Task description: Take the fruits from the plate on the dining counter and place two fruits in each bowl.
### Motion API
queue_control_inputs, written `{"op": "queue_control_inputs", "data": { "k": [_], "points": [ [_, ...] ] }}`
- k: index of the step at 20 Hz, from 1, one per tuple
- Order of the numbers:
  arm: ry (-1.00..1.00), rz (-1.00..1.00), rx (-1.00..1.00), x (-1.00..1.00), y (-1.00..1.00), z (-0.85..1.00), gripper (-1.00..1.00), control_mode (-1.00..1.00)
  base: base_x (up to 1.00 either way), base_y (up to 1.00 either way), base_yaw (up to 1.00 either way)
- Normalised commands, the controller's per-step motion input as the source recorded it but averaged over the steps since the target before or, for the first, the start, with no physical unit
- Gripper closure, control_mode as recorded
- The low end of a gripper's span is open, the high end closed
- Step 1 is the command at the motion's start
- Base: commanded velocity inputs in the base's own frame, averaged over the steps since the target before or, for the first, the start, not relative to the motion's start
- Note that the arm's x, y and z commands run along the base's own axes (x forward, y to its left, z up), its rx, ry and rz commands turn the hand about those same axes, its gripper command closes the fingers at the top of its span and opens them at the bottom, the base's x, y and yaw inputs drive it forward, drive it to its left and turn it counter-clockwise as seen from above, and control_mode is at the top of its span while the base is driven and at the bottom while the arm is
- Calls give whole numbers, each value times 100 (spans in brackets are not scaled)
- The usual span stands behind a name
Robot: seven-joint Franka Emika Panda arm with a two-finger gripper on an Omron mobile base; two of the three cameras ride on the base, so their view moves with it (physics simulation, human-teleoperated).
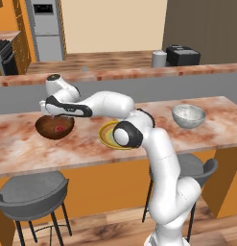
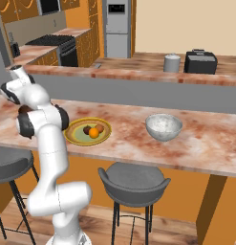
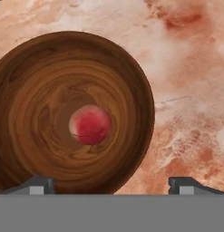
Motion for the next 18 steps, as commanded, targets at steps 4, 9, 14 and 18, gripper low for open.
{"op": "queue_control_inputs", "data": {
  "k": [4,9,14,18],
  "points": [
    [0,0,0,-50,-52,19,-100,-100,0,0,0],
    [0,0,5,-63,-77,3,-100,-100,0,0,0],
    [0,0,7,-59,-88,0,-100,-100,0,0,0],
    [0,0,6,-40,-93,0,-100,-100,0,0,0]
  ]
}}
